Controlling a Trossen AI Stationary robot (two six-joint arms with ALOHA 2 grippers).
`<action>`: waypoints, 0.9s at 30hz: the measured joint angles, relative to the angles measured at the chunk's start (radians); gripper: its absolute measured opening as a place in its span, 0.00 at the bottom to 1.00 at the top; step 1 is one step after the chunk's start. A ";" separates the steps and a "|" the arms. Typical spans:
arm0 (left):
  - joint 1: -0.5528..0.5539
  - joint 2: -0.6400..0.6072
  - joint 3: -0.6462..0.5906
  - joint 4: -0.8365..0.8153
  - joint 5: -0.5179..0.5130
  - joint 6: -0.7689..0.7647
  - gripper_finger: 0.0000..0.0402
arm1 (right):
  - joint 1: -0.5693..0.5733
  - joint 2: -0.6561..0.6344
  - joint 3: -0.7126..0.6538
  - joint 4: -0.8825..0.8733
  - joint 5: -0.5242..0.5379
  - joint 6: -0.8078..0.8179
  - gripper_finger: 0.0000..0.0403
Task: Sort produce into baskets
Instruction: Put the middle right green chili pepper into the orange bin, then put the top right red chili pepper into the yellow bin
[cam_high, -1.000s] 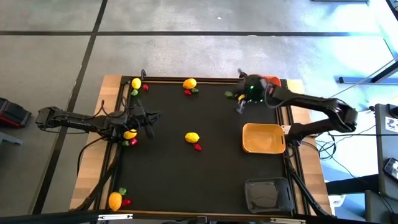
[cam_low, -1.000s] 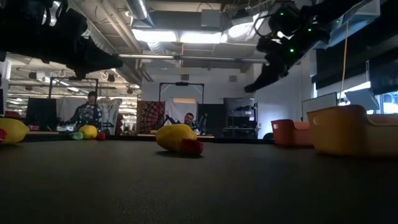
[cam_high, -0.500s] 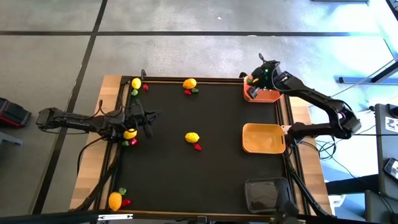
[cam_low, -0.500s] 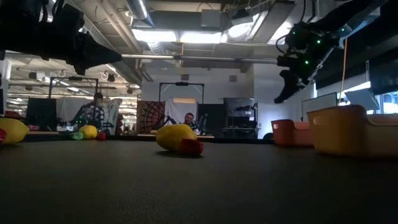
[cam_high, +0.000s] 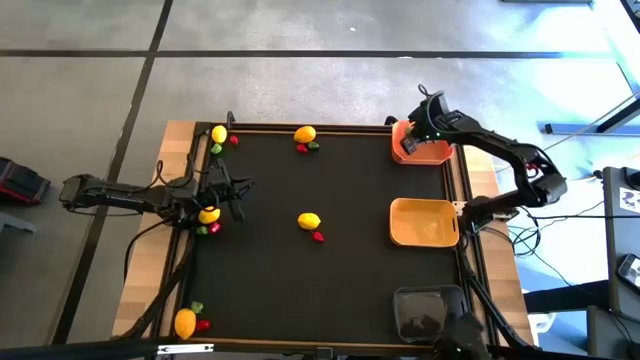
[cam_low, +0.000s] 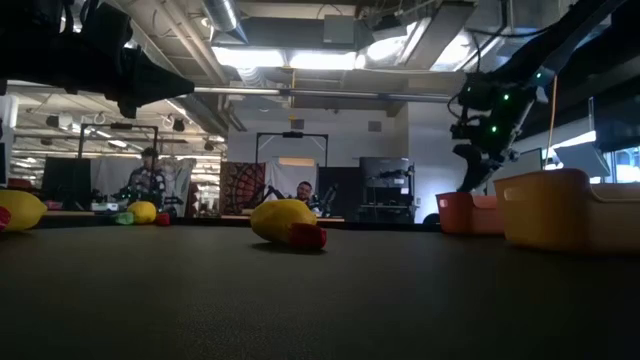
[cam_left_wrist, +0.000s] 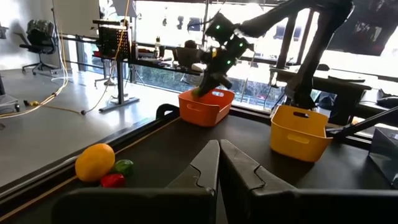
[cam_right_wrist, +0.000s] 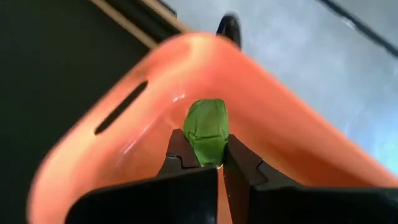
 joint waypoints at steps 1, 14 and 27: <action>0.000 0.000 0.000 0.000 0.000 0.000 0.01 | 0.000 0.014 0.000 0.000 0.000 0.000 0.00; 0.000 0.000 0.000 0.000 0.000 0.004 0.01 | 0.001 0.063 0.000 0.003 0.060 0.067 0.26; 0.000 0.000 0.000 0.000 0.000 0.005 0.01 | 0.113 0.061 0.205 -0.090 -0.103 0.077 0.52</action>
